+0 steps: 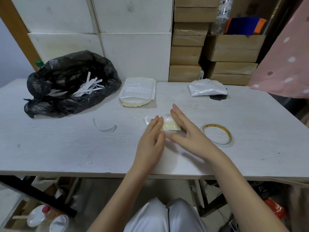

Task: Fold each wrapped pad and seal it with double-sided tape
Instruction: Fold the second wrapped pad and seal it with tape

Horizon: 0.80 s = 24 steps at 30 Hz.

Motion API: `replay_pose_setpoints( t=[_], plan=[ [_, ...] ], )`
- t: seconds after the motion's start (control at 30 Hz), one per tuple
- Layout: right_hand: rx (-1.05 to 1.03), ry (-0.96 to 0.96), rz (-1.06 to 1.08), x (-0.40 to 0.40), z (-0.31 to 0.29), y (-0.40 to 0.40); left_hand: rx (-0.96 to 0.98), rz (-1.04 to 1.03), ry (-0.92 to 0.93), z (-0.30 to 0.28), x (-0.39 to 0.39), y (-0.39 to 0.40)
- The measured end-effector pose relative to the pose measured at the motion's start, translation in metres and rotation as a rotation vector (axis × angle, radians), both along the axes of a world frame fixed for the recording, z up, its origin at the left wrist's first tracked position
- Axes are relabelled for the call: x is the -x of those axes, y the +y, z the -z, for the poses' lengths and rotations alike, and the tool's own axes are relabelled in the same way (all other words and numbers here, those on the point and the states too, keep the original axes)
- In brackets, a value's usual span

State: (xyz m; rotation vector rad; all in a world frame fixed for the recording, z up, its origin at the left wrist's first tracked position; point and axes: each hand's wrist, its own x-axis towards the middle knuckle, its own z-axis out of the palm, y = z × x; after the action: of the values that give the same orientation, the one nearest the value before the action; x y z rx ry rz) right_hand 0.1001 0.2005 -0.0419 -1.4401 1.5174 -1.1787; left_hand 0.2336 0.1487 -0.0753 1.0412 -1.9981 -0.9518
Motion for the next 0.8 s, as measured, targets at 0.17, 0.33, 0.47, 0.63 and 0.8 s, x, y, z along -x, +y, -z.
replay_pose_setpoints(
  t=[0.17, 0.33, 0.47, 0.63, 0.8],
  plan=[
    [0.18, 0.193, 0.226, -0.004, 0.0, -0.001, 0.001, 0.023, 0.018, 0.002, -0.002, -0.004],
    [0.173, 0.429, 0.303, -0.022, 0.033, -0.003, -0.077, -0.029, 0.049, -0.002, 0.0, -0.008],
    [0.115, 0.157, 0.408, -0.025, 0.028, -0.006, -0.253, -0.113, 0.185, -0.016, 0.003, -0.023],
    [-0.049, -0.508, 0.486, 0.006, 0.007, -0.013, -0.391, -0.112, 0.193, -0.029, 0.003, -0.036],
    [0.07, -1.546, 0.546, 0.037, -0.002, -0.005, -0.257, 0.008, -0.053, -0.038, -0.001, -0.044]
  ],
)
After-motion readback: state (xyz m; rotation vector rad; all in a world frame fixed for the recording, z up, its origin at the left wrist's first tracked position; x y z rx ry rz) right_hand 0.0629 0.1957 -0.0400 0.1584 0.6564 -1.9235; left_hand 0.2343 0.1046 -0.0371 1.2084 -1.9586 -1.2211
